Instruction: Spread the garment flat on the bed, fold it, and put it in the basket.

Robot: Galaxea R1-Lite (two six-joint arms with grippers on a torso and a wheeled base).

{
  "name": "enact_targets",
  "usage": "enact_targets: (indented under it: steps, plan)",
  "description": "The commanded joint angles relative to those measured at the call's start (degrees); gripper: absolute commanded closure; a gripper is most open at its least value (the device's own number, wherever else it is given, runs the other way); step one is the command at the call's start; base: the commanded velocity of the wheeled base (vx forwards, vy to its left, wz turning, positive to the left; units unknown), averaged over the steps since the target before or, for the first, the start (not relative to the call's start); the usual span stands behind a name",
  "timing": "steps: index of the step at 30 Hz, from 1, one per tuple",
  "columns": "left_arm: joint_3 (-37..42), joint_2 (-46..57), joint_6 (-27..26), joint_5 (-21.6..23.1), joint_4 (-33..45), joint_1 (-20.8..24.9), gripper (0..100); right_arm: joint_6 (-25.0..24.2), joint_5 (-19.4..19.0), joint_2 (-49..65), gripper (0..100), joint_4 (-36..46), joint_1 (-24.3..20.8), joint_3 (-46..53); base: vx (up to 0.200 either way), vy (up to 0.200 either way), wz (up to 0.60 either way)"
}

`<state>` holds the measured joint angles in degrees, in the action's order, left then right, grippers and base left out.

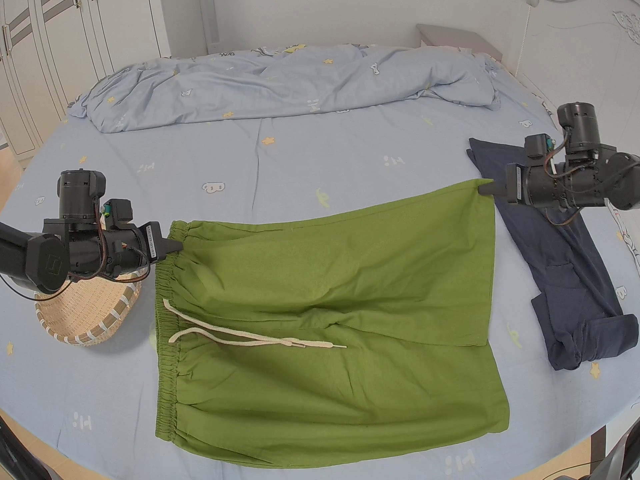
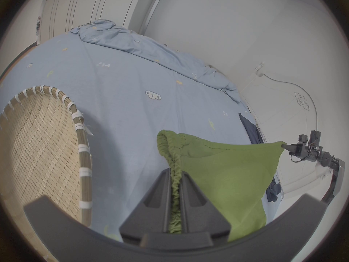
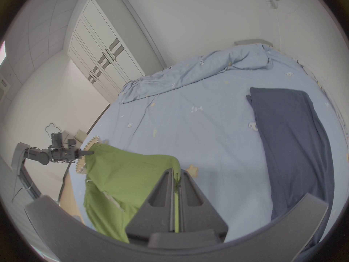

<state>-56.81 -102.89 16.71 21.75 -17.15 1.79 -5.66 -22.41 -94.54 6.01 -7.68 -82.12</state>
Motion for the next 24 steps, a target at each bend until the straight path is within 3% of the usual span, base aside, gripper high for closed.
enact_targets:
  steps: [1, 4, 6, 8, 17, 24]
  plan:
    - [-0.76, -4.78, 0.16, -0.04, -3.15, -1.35, 100, 0.82, 3.69, -12.16, 100, -1.26, -1.28, -10.52, 0.000, 0.000, 0.00]
    - [-0.94, -6.27, 0.07, -0.21, -5.00, -1.97, 100, 2.32, 5.27, -15.94, 100, -1.09, -1.81, -15.00, 0.000, 0.000, 0.00]
    - [-1.20, -7.33, 0.25, -0.39, -6.75, -2.58, 100, 3.55, 10.01, -19.72, 100, -1.09, -2.25, -19.40, 0.000, 0.000, 0.00]
    - [-1.55, -7.41, 0.25, -0.39, -7.28, -3.29, 100, 3.81, 11.68, -20.77, 100, -1.18, -2.95, -21.60, 0.000, 0.000, 0.00]
    - [-3.13, -7.77, 0.25, -1.45, -7.72, -3.37, 100, 3.81, 12.91, -23.76, 100, 0.49, -3.83, -29.68, 0.000, 0.000, 0.00]
    - [-4.10, -11.02, -0.37, -3.82, -11.06, -3.46, 100, 3.81, 16.78, -27.89, 100, 2.08, -5.15, -32.48, 0.000, 0.000, 0.00]
